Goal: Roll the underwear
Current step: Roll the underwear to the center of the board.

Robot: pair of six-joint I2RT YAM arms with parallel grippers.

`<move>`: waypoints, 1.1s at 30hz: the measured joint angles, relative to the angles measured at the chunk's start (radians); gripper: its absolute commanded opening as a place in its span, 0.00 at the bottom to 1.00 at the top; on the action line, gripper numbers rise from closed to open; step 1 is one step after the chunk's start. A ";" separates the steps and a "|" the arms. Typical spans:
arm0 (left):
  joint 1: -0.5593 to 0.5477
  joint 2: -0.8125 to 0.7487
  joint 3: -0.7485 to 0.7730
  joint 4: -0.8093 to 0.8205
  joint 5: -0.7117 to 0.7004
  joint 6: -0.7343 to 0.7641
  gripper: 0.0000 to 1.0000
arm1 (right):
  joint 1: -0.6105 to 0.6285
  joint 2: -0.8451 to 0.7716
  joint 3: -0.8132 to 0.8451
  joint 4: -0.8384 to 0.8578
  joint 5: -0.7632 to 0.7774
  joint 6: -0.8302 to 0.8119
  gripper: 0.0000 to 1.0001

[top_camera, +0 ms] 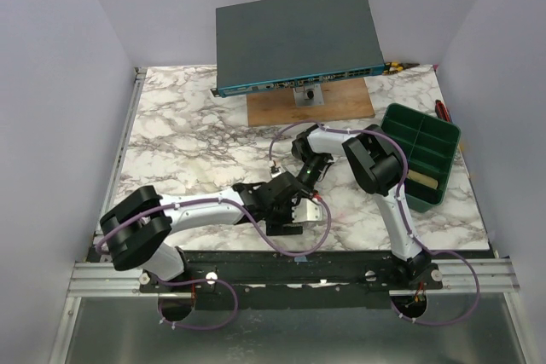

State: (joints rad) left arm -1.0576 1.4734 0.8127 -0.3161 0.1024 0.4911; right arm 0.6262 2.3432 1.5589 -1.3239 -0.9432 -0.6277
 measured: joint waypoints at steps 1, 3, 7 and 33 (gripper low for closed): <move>-0.004 0.010 -0.003 0.009 -0.014 0.003 0.80 | 0.000 0.000 0.000 0.000 0.000 0.000 0.07; -0.011 0.027 -0.005 0.026 -0.037 0.010 0.80 | 0.000 0.000 0.000 0.000 0.000 0.000 0.07; -0.027 0.053 -0.005 0.052 -0.084 0.021 0.79 | 0.000 0.000 0.000 0.000 0.000 0.000 0.07; -0.053 0.201 0.167 -0.085 -0.114 -0.024 0.67 | -0.032 -0.016 -0.036 -0.030 0.054 -0.002 0.06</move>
State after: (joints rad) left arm -1.1103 1.6749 0.9802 -0.4007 -0.0116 0.4667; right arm 0.5941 2.3276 1.5230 -1.3540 -0.8890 -0.6296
